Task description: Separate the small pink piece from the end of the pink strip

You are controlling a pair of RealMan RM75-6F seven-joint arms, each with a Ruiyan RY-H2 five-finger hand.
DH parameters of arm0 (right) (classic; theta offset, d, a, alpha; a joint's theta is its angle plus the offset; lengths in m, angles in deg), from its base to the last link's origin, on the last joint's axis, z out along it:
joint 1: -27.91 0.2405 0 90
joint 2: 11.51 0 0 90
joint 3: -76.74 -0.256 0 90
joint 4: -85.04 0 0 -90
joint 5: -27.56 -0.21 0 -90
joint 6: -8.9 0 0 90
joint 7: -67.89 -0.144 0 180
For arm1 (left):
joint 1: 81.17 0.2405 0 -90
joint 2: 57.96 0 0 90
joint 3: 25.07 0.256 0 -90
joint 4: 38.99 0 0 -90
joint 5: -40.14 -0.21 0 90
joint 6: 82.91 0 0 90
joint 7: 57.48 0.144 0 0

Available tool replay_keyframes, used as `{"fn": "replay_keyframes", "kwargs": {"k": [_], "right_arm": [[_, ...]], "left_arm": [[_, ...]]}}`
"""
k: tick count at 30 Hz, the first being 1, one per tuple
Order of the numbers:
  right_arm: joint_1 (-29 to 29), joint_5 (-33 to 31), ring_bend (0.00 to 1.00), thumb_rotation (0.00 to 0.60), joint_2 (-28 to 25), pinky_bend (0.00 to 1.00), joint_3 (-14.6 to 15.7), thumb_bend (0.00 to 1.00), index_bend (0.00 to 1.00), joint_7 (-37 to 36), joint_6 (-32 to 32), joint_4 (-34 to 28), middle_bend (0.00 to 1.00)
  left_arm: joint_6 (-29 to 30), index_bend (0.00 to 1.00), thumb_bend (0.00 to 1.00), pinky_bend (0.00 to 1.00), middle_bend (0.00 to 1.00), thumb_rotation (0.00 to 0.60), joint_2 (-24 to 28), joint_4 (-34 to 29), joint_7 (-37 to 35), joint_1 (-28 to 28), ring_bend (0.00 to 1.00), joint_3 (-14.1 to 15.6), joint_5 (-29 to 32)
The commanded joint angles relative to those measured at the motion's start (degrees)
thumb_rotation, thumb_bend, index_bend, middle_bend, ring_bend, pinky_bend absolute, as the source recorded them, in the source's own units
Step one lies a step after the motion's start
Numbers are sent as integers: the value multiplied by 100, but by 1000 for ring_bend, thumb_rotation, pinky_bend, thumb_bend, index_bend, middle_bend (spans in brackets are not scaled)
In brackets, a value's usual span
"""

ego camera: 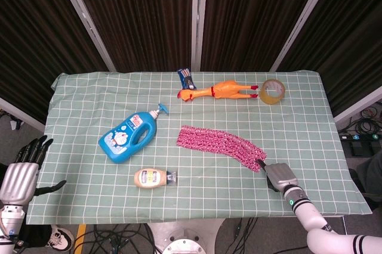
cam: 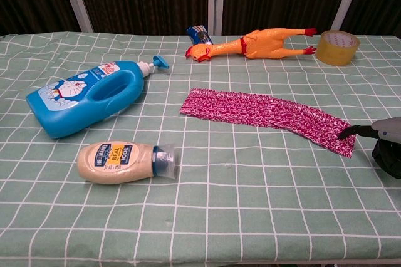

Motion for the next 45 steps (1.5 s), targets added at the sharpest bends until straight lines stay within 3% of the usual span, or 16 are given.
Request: {"fn": "replay_keyframes", "kwargs": {"k": [1, 36, 39, 45], "right_arm": [[6, -32, 857, 600, -19, 753, 55, 1000, 132, -17, -27, 22, 978], [-361, -220, 857, 600, -697, 753, 592, 1000, 188, -594, -192, 308, 978], [-425, -110, 857, 600, -758, 753, 547, 1000, 191, -741, -232, 293, 978], [-610, 738, 857, 600, -815, 753, 269, 1000, 183, -1222, -634, 29, 978]], "left_arm": [[-5, 47, 54, 120, 0, 489, 5, -2, -3, -4, 0, 2, -8], [-170, 47, 55, 120, 0, 487, -20, -184, 310, -134, 0, -36, 67], [-171, 47, 54, 120, 0, 487, -23, -190, 324, -138, 0, -35, 65], [-146, 47, 54, 120, 0, 488, -32, -198, 329, -141, 0, -41, 48]]}}
